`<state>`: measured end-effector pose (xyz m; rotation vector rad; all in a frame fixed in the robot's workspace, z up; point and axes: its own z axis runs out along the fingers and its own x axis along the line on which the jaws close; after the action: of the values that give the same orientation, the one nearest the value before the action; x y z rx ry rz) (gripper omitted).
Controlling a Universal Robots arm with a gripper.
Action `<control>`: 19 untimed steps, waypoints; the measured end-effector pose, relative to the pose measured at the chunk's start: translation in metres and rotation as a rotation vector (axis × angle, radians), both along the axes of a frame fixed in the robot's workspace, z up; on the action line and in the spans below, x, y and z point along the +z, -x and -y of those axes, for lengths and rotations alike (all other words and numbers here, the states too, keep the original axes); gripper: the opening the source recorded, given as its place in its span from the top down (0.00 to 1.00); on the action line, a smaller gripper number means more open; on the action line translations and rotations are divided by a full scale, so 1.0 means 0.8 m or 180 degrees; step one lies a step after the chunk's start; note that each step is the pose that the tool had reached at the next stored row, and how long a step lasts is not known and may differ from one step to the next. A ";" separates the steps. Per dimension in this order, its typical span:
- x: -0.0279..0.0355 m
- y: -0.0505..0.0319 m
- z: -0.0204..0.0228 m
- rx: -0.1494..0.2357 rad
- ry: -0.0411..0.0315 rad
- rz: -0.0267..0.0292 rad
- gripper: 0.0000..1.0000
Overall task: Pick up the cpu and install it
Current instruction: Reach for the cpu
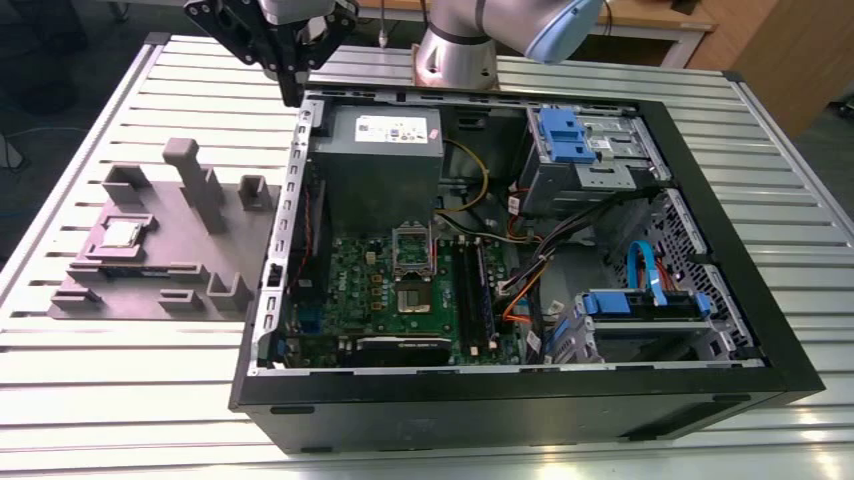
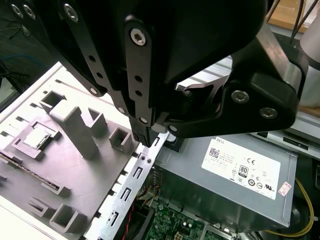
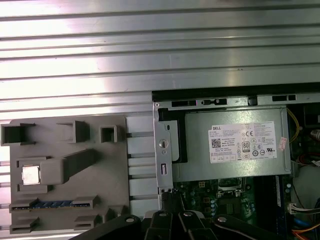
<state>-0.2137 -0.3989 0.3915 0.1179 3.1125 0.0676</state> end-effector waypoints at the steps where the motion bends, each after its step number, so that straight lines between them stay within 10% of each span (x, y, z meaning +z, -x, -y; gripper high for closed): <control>1: 0.0000 0.000 0.0000 0.0000 0.0000 0.0000 0.90; 19: -0.0001 0.008 0.0000 0.0000 0.0000 0.0000 0.90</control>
<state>-0.2198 -0.3989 0.3915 0.1179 3.1125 0.0676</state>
